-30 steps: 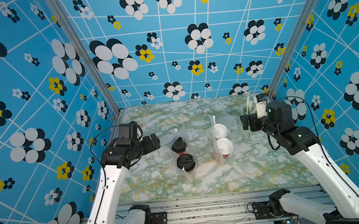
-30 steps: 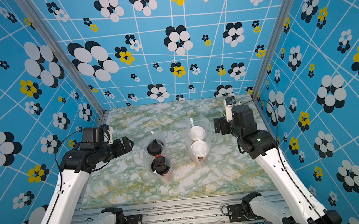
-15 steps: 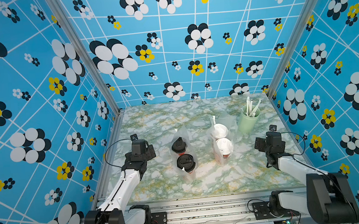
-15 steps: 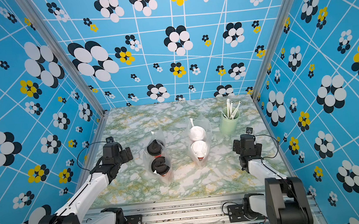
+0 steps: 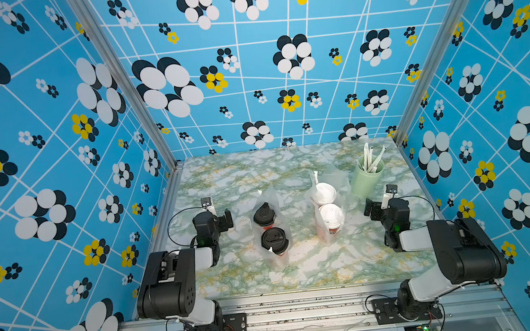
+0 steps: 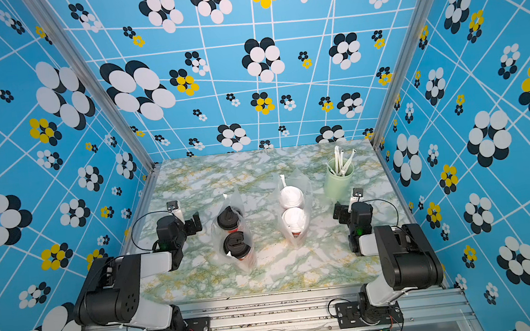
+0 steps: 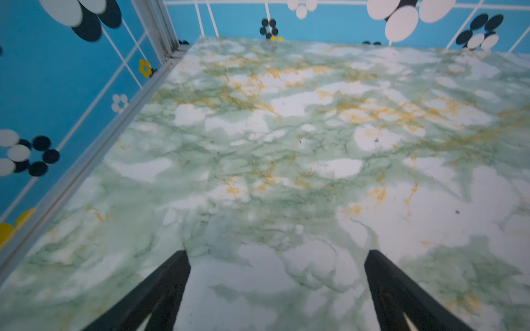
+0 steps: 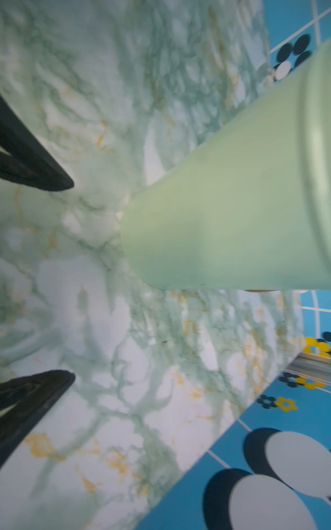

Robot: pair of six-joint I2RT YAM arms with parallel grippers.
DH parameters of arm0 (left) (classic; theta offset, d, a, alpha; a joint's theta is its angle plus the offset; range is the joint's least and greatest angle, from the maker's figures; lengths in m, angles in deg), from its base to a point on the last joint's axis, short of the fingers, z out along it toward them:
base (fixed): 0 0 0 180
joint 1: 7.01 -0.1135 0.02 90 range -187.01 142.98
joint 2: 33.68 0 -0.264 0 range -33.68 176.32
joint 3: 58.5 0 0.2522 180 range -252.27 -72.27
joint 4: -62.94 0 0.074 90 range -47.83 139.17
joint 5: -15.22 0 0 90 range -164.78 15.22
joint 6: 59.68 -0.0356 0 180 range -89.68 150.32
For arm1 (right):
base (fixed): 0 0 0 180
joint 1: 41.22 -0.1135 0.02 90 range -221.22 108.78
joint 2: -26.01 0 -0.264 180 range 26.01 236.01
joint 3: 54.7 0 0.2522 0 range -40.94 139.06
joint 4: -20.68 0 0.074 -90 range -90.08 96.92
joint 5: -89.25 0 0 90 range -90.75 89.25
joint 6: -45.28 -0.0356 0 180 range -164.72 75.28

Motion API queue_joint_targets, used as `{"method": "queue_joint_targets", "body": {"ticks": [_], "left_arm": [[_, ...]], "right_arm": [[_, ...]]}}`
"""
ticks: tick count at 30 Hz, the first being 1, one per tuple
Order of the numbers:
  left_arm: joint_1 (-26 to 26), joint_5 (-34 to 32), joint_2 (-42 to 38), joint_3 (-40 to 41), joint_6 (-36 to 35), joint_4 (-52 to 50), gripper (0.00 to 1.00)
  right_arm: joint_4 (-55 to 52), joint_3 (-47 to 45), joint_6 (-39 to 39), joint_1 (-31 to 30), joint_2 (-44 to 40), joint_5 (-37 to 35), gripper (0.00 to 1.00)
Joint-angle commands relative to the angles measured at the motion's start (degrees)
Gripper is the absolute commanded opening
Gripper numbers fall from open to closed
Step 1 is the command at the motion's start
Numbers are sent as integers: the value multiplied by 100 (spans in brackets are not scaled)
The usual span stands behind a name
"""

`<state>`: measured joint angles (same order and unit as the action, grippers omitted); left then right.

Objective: Pack milk tea into plastic carrier bags
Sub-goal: Reset both arms

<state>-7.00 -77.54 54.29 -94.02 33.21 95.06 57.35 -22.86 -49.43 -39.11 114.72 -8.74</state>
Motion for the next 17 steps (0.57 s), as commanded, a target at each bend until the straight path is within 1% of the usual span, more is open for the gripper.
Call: {"method": "queue_joint_targets", "body": {"ticks": [1,3,5,7,11,12,14,16,17], "left_arm": [[-49,418,51,18,-116,706,99],[-19,361,44,7,-127,664,99],[-20,373,32,1,-128,635,99],[-11,361,50,6,-131,665,99],[60,342,41,-48,-229,548,99],[65,334,39,-52,-230,553,99],[65,329,41,-51,-237,546,99],[69,328,37,-55,-237,553,99],[69,329,37,-53,-237,552,99]], "right_arm": [[1022,37,84,-50,109,226,99],[1106,-102,86,-53,13,190,99],[1306,-109,46,-46,114,96,99],[849,73,40,-53,40,88,99],[710,170,237,-58,65,602,99],[743,154,236,-59,76,618,99],[753,162,188,-62,76,512,99],[698,177,87,-62,66,237,99],[723,157,90,-62,67,236,99]]}}
